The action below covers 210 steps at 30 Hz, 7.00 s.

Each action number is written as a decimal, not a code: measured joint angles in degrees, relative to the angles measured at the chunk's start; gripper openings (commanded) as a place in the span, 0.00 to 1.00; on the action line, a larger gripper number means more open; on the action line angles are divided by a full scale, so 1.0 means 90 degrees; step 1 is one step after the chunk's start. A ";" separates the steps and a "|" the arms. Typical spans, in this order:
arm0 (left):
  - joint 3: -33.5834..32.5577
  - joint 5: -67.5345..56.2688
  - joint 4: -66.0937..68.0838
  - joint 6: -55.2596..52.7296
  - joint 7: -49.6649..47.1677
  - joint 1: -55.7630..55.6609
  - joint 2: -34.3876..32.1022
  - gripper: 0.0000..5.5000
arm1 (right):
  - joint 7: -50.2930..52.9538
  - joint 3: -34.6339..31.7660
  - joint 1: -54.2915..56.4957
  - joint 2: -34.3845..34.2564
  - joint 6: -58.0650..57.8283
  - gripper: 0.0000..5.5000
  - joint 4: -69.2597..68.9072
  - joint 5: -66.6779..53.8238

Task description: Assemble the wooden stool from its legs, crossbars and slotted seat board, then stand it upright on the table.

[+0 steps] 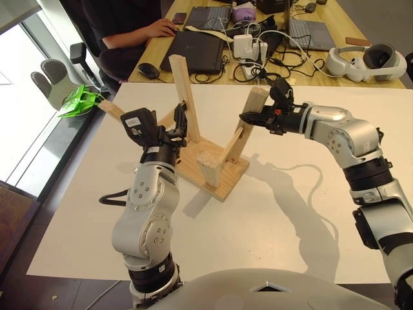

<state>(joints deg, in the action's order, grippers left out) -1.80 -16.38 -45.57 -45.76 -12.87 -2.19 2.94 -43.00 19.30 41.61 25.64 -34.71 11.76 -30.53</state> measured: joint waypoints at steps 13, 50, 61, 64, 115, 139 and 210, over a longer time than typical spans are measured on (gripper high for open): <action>0.1096 0.0203 0.1357 -0.1040 0.1865 -0.0130 -0.2213 0.58 | -0.0136 0.0187 0.0183 -0.0034 0.0221 0.20 0.0175 0.0063; 0.1147 0.0940 0.2996 -0.0538 0.2823 -0.0919 -0.2388 0.58 | 0.0949 -0.0346 -0.1354 -0.0861 0.1055 0.60 -0.0545 0.1563; 0.0471 0.0848 0.2261 -0.0498 0.2712 -0.1082 -0.2263 0.58 | 0.0619 -0.2041 -0.0517 -0.1367 0.0714 0.41 0.1074 0.0717; 0.0448 0.0809 0.2106 -0.0527 0.2705 -0.1123 -0.2226 0.58 | 0.0393 -0.2258 -0.0156 -0.1374 0.0808 0.31 0.1465 0.0631; -0.0540 0.0656 -0.0007 -0.0459 0.0663 -0.1030 -0.0144 0.58 | 0.2477 -0.2818 -0.2684 -0.1566 -0.1270 0.18 -0.4109 0.0824; -0.1017 0.0732 0.0022 -0.0263 0.0441 -0.0743 0.0047 0.58 | 0.5005 -0.4280 -0.1106 -0.2533 -0.1041 0.38 -0.5449 -0.1425; -0.2088 -0.1949 0.1071 -0.3507 0.1825 -0.5502 -0.0910 0.23 | 0.2825 -0.3853 0.0521 -0.0663 -0.2486 0.00 -0.2787 -0.2104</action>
<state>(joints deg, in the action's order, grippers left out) -20.59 -33.92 -35.92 -77.32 3.56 -51.70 -5.25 -17.58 -15.37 46.30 19.67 -57.08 -13.32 -49.46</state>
